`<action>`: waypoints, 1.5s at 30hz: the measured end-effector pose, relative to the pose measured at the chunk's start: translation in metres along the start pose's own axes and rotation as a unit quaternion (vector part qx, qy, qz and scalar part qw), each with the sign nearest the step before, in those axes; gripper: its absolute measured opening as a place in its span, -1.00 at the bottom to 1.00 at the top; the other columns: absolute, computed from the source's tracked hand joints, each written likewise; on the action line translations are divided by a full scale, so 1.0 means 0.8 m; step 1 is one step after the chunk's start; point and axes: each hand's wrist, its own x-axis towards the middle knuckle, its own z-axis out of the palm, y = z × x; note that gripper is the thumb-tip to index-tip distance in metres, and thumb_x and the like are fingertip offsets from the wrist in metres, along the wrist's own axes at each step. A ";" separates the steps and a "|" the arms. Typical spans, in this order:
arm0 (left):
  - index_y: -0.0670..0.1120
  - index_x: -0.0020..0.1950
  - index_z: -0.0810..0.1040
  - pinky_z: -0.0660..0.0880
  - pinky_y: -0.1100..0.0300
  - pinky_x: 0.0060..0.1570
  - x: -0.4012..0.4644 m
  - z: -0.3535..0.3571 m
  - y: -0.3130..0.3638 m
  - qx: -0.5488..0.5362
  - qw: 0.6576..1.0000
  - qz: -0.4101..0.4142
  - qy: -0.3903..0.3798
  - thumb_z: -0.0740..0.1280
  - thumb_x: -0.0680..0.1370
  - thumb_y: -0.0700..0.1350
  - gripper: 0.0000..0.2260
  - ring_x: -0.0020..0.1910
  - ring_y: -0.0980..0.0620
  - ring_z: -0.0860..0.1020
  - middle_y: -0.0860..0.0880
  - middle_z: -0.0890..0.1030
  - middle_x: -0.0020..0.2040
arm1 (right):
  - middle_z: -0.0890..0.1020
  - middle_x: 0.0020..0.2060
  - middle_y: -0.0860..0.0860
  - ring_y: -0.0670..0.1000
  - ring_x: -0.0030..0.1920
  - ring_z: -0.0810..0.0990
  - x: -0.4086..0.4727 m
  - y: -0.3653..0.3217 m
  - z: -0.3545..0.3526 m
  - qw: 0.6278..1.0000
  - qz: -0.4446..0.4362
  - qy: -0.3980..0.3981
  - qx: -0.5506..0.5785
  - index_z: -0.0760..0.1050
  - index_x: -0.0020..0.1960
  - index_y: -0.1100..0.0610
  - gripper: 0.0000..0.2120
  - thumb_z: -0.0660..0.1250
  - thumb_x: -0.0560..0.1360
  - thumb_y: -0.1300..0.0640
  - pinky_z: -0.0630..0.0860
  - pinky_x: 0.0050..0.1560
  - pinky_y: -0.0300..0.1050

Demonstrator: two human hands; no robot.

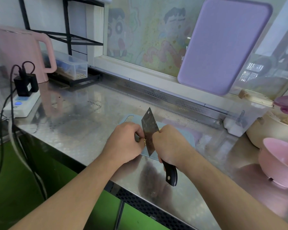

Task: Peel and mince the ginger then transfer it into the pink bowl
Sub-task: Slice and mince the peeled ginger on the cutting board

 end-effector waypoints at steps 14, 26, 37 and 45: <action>0.06 -0.34 0.53 0.32 0.29 -0.31 0.000 -0.002 0.003 0.007 1.000 0.008 -0.006 0.44 0.38 -0.18 -0.82 -0.25 0.22 0.50 0.17 0.52 -0.33 | 0.39 -0.44 -0.02 -0.01 -0.40 0.30 0.011 -0.032 0.003 0.896 -0.190 -0.056 -0.398 0.29 -0.36 0.14 -0.60 0.24 0.64 0.33 0.37 -0.31 -0.12; 0.04 -0.21 0.67 0.33 0.31 -0.20 0.005 -0.013 0.002 0.036 0.998 0.050 -0.032 0.47 0.42 -0.18 -0.89 -0.20 0.25 0.44 0.25 0.48 -0.32 | 0.33 -0.40 0.00 0.00 -0.37 0.20 0.007 -0.016 0.011 0.905 -0.194 -0.035 -0.377 0.25 -0.33 0.14 -0.60 0.25 0.65 0.27 0.27 -0.37 -0.11; 0.14 -0.18 0.62 0.47 0.20 0.09 -0.002 -0.012 -0.016 -0.006 1.000 0.017 -0.006 0.47 0.45 -0.18 -0.81 0.03 0.14 0.50 0.20 0.60 -0.11 | 0.27 -0.36 0.03 -0.01 -0.37 0.17 -0.007 -0.010 -0.001 0.967 -0.102 -0.029 -0.230 0.42 -0.11 0.17 -0.85 0.26 0.63 0.29 0.06 -0.44 -0.12; 0.12 -0.09 0.66 0.45 0.17 0.12 -0.002 -0.013 -0.014 0.014 1.000 0.009 -0.002 0.46 0.47 -0.08 -0.90 0.05 0.16 0.47 0.22 0.59 -0.08 | 0.36 -0.35 0.05 0.00 -0.36 0.34 -0.006 -0.009 -0.002 0.998 0.021 -0.043 -0.030 0.55 -0.01 0.21 -0.89 0.26 0.60 0.32 0.28 -0.42 -0.18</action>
